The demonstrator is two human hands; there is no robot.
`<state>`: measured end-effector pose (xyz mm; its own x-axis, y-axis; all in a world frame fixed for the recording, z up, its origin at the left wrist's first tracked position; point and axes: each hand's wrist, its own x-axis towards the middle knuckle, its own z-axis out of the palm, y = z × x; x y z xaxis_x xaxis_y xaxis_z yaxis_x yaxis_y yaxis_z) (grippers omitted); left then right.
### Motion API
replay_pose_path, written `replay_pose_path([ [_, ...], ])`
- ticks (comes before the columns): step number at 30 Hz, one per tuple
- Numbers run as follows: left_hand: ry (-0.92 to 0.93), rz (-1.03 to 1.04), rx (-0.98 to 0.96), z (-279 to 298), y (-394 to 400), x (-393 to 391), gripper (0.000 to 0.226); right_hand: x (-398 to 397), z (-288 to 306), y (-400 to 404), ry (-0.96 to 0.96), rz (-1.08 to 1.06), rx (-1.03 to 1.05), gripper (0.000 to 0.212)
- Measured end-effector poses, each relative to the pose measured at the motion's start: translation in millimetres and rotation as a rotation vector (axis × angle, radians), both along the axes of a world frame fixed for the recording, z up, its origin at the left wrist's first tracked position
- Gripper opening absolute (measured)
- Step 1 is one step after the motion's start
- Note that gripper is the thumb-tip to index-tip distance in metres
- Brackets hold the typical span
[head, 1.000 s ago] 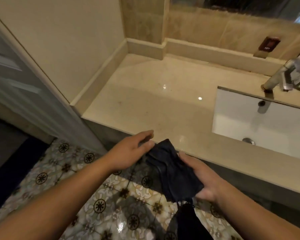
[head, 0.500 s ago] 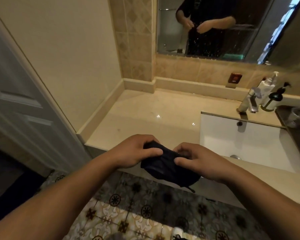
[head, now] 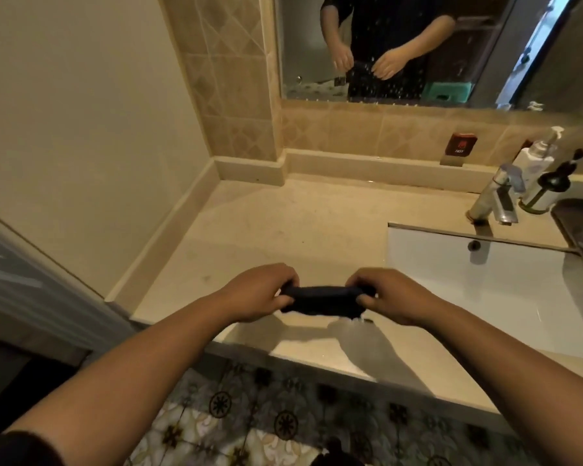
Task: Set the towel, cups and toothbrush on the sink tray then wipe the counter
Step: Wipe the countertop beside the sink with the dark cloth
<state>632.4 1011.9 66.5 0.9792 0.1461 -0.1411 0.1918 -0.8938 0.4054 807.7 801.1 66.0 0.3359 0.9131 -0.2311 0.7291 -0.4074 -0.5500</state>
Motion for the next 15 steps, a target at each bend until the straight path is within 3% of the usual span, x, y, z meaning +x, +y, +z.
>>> replay_pose_path([
  [3,-0.088,0.023,0.276,-19,21,41,0.006,29,-25,38,-0.347,-0.083,0.137,0.013],
  [6,-0.07,0.051,0.455,-47,33,68,0.013,44,-58,62,-0.581,-0.047,0.051,0.016],
  [10,0.001,-0.078,0.416,-106,22,46,0.013,27,-121,45,-0.466,0.036,0.009,0.008],
  [15,-0.028,-0.115,0.31,-136,23,9,0.018,-5,-147,19,-0.308,-0.013,0.048,0.019],
])
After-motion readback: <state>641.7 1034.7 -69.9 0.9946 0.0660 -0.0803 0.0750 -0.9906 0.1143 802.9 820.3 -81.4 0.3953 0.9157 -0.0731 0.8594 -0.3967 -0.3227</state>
